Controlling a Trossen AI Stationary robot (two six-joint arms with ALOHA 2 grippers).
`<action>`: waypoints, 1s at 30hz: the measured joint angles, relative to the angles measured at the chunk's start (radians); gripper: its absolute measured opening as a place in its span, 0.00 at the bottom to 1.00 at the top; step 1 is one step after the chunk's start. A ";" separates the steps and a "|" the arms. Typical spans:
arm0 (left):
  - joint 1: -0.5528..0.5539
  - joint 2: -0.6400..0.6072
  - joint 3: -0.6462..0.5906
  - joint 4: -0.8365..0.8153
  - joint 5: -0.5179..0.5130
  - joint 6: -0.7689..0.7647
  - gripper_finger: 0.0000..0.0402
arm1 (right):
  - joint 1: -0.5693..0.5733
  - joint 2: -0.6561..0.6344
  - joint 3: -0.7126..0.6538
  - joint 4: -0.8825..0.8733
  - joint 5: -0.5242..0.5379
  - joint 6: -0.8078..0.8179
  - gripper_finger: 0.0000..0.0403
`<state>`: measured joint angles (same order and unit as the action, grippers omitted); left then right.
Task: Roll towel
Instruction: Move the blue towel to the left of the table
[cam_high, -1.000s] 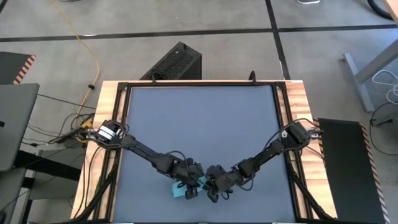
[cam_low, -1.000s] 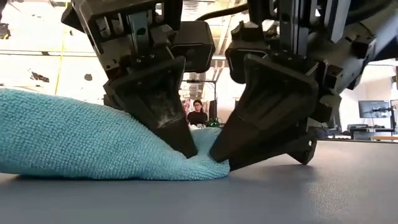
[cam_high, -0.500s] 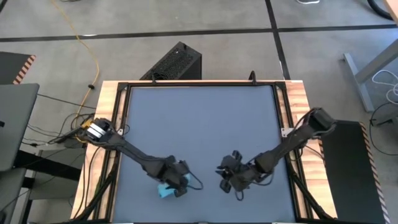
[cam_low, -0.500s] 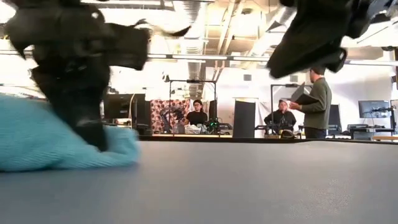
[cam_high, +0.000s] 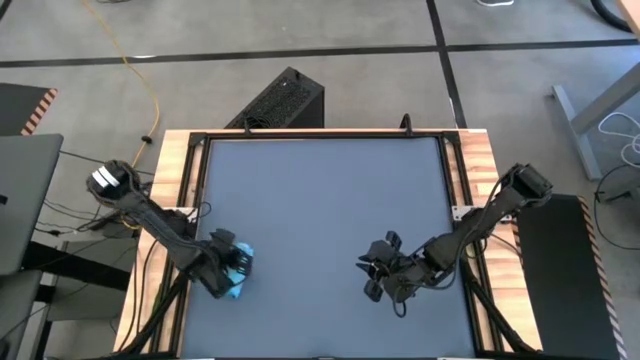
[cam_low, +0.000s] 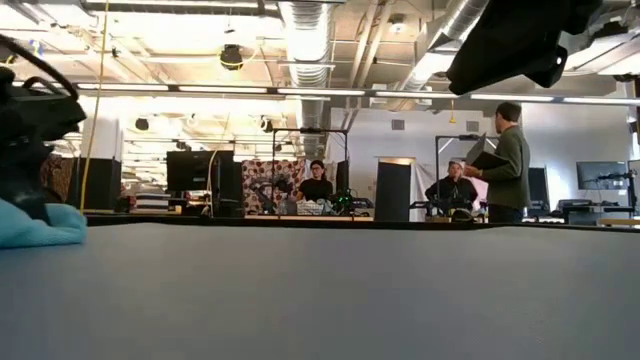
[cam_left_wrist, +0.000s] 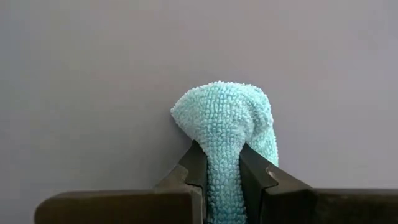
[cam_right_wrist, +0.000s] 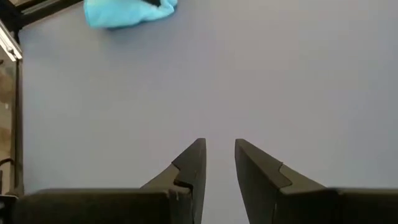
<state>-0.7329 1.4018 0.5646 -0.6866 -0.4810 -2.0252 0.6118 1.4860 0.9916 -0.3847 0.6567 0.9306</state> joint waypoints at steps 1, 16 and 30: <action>-0.013 -0.028 -0.025 -0.001 -0.003 -0.032 0.07 | -0.003 0.000 0.000 -0.006 0.000 0.000 0.28; -0.023 -0.182 -0.039 -0.232 -0.001 -0.112 0.12 | -0.038 0.000 0.000 0.005 -0.001 -0.013 0.28; 0.002 -0.122 -0.037 -0.074 -0.047 0.016 0.30 | -0.059 0.000 0.000 0.031 -0.003 -0.020 0.28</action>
<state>-0.7311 1.2795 0.5278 -0.7607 -0.5284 -2.0095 0.5526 1.4860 0.9913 -0.3533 0.6538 0.9102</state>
